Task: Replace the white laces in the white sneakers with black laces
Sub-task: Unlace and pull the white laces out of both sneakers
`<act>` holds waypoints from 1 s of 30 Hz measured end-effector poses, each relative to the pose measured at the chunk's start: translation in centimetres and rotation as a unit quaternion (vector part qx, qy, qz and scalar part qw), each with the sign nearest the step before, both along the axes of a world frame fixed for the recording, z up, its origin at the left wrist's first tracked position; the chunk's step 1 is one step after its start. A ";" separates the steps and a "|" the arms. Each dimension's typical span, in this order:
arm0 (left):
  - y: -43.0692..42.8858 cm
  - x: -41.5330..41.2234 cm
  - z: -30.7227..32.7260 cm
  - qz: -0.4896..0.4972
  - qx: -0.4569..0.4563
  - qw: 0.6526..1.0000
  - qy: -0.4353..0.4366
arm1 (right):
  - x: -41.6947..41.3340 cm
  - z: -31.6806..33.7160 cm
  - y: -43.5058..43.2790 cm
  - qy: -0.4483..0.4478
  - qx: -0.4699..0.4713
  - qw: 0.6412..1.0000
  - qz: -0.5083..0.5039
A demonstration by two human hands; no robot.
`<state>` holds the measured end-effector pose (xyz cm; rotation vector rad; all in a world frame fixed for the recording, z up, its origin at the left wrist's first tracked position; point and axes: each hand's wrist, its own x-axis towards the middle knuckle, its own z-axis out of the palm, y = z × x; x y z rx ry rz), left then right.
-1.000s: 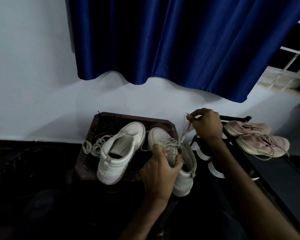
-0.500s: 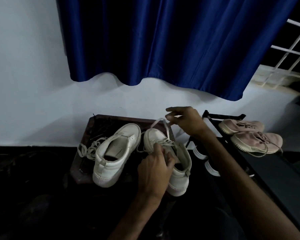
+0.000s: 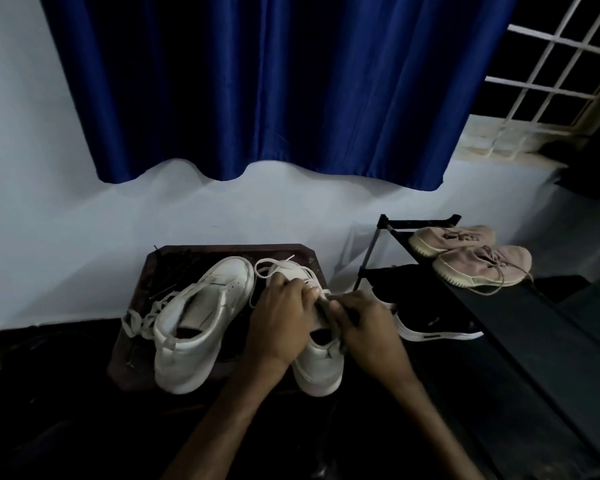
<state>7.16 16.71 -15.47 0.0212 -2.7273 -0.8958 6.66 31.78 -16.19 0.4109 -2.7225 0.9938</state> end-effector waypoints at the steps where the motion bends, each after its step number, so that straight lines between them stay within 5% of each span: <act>1: -0.3 -0.3 0.1 0.005 -0.014 1.000 -0.017 | 0.4 -0.4 -0.5 0.005 -0.003 1.000 -0.001; 6: -1.3 -1.4 1.6 -0.021 -0.071 0.994 -0.079 | 1.9 -1.6 -2.8 0.064 0.002 0.997 -0.040; 12: -1.6 -2.9 1.8 -0.064 -0.121 0.983 -0.126 | 2.3 -2.0 -2.4 0.019 -0.122 0.988 -0.095; 18: -1.2 -3.3 1.3 -0.035 -0.158 0.986 -0.041 | 3.7 -2.4 -3.6 -0.007 -0.215 0.974 -0.073; 30: -2.0 -3.6 1.4 -0.078 -0.217 0.973 0.032 | 4.4 -2.1 -4.4 -0.025 -0.167 0.985 -0.019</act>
